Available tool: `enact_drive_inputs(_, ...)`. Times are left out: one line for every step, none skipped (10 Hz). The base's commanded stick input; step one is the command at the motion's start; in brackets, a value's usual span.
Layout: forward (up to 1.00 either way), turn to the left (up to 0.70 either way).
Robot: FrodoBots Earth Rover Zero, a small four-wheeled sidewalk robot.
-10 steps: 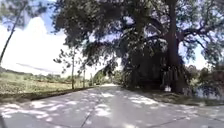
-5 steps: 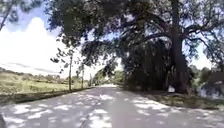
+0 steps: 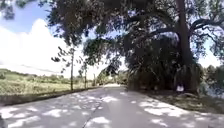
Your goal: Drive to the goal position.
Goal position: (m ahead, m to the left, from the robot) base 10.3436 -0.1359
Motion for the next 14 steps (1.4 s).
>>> enact_drive_inputs(0.85, 0.00)
enact_drive_inputs(0.85, 0.00)
enact_drive_inputs(0.85, 0.00)
enact_drive_inputs(0.85, 0.00)
enact_drive_inputs(0.85, 0.00)
enact_drive_inputs(0.85, 0.00)
enact_drive_inputs(0.85, 0.00)
enact_drive_inputs(0.85, 0.00)
enact_drive_inputs(0.85, 0.00)
enact_drive_inputs(0.85, 0.00)
enact_drive_inputs(0.85, 0.00)
enact_drive_inputs(0.85, 0.00)
enact_drive_inputs(0.85, 0.00)
enact_drive_inputs(0.85, 0.00)
